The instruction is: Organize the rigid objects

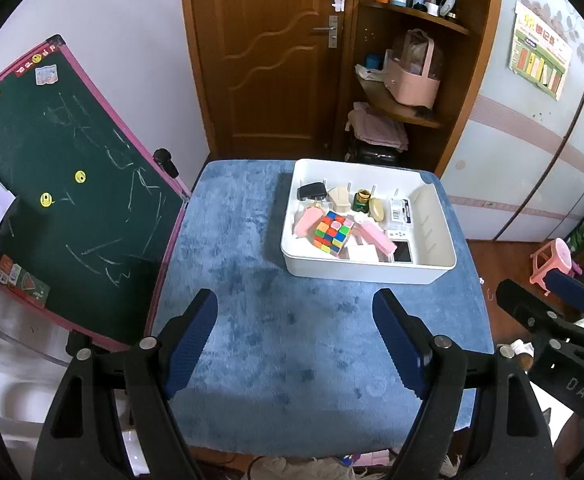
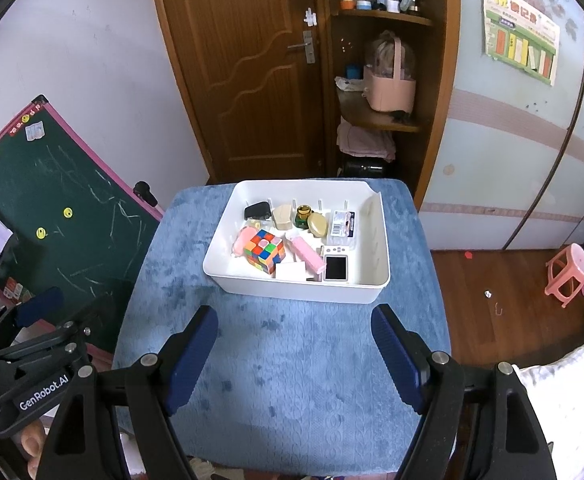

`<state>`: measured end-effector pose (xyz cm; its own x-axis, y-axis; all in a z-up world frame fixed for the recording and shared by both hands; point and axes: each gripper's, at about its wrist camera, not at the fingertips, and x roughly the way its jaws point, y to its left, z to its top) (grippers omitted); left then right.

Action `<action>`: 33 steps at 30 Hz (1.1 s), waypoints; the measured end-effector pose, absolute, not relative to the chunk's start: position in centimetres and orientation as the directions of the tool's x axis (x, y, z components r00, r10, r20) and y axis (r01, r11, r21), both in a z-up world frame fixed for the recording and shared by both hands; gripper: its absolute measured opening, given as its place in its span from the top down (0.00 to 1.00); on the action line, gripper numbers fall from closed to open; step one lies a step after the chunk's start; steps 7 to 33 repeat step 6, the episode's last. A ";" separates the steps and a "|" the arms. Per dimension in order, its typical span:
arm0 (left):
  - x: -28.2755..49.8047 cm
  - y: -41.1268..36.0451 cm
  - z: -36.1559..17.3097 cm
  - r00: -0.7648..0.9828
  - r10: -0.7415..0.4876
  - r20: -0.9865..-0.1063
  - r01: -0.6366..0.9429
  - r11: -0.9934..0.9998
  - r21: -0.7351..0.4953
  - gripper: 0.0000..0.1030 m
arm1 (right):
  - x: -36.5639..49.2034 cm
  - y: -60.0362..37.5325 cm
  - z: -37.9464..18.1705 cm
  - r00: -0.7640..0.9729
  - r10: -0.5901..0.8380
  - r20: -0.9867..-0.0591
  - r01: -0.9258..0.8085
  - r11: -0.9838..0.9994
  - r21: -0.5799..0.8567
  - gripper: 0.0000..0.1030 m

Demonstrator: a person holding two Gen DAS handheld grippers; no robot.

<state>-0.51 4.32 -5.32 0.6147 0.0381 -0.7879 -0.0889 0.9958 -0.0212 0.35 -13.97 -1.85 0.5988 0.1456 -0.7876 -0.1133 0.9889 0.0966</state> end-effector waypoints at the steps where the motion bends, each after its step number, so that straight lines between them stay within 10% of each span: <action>1: -0.4 4.3 -5.3 0.613 0.039 -0.789 -0.090 0.996 -0.021 0.20 | 0.4 -13.9 -1.9 0.597 0.145 -0.789 -0.114 0.989 0.096 0.23; 33: -0.2 4.6 -5.5 0.601 0.041 -0.798 -0.095 0.995 -0.020 0.20 | 0.7 -13.8 -2.0 0.592 0.143 -0.793 -0.114 0.989 0.093 0.23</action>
